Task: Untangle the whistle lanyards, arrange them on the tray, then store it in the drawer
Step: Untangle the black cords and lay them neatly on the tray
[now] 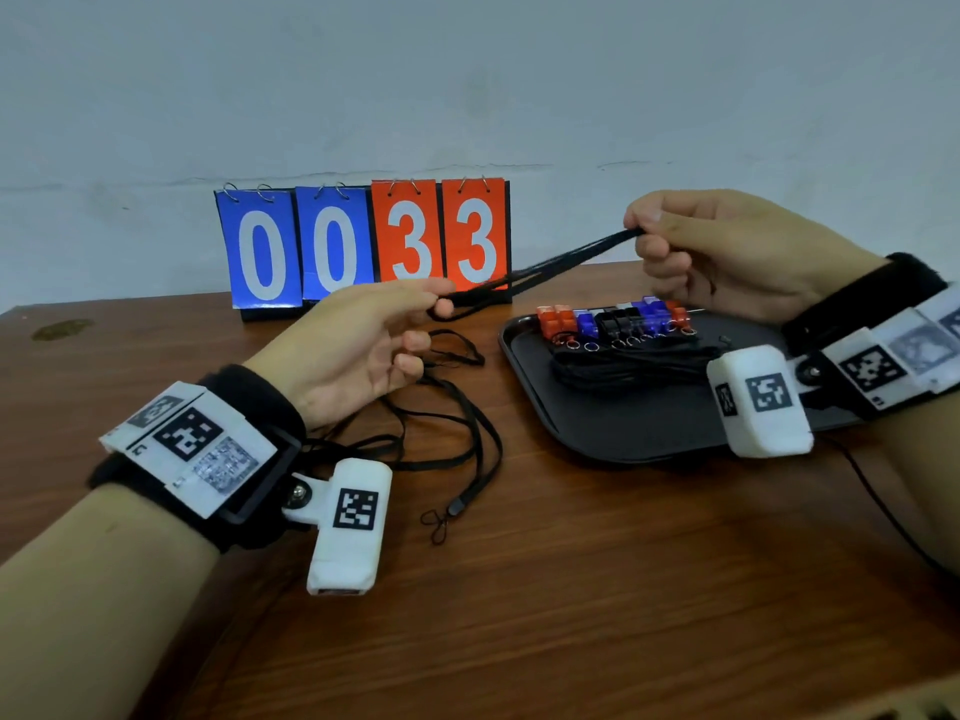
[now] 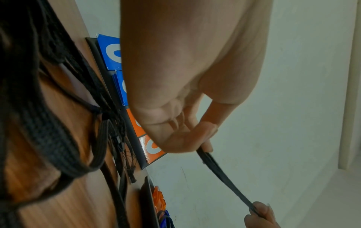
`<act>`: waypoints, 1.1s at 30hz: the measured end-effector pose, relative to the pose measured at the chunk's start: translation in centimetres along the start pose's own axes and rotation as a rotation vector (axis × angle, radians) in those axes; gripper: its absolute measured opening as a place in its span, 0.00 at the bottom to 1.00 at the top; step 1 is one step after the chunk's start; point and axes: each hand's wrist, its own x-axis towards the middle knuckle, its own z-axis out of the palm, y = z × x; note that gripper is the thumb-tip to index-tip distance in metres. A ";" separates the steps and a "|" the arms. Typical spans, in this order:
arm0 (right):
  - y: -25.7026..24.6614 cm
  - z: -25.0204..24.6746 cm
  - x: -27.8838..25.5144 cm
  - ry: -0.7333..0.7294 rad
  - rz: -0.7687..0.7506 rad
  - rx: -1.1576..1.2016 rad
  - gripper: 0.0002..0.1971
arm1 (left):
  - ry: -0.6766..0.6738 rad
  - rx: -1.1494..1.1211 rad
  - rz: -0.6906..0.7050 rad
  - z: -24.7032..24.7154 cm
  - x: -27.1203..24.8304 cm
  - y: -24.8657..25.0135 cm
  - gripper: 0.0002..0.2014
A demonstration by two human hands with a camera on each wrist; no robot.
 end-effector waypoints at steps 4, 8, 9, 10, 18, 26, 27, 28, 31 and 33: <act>0.4 -0.7 0.3 0.028 0.034 -0.058 0.07 | -0.054 0.092 -0.081 0.2 -0.2 -0.1 0.15; 0.9 -0.9 0.5 0.033 0.080 -0.213 0.14 | -0.062 0.107 -0.104 0.5 -0.3 -0.1 0.15; 0.9 -0.9 0.5 0.040 0.087 -0.248 0.15 | -0.063 0.108 -0.104 0.6 -0.3 -0.1 0.16; 1.0 -0.8 0.6 0.049 0.097 -0.276 0.17 | -0.065 0.111 -0.104 0.6 -0.4 -0.1 0.16; 0.9 -1.2 0.8 0.054 0.227 -0.355 0.20 | -0.088 0.155 -0.104 0.6 -0.3 -0.2 0.13; 1.1 -1.9 0.6 0.110 0.280 -0.526 0.18 | -0.134 0.093 -0.188 1.2 -0.8 -0.2 0.18; 1.2 -2.0 0.5 0.104 0.289 -0.530 0.18 | -0.140 0.090 -0.198 1.3 -0.9 -0.2 0.20; 1.2 -2.1 0.5 0.103 0.302 -0.534 0.18 | -0.142 0.092 -0.205 1.4 -1.0 -0.2 0.22; 1.2 -2.5 0.5 0.124 0.327 -0.562 0.19 | -0.153 0.124 -0.204 1.4 -1.1 -0.2 0.25; 1.0 -2.9 0.5 0.155 0.330 -0.609 0.19 | -0.165 0.155 -0.198 1.3 -1.1 -0.2 0.25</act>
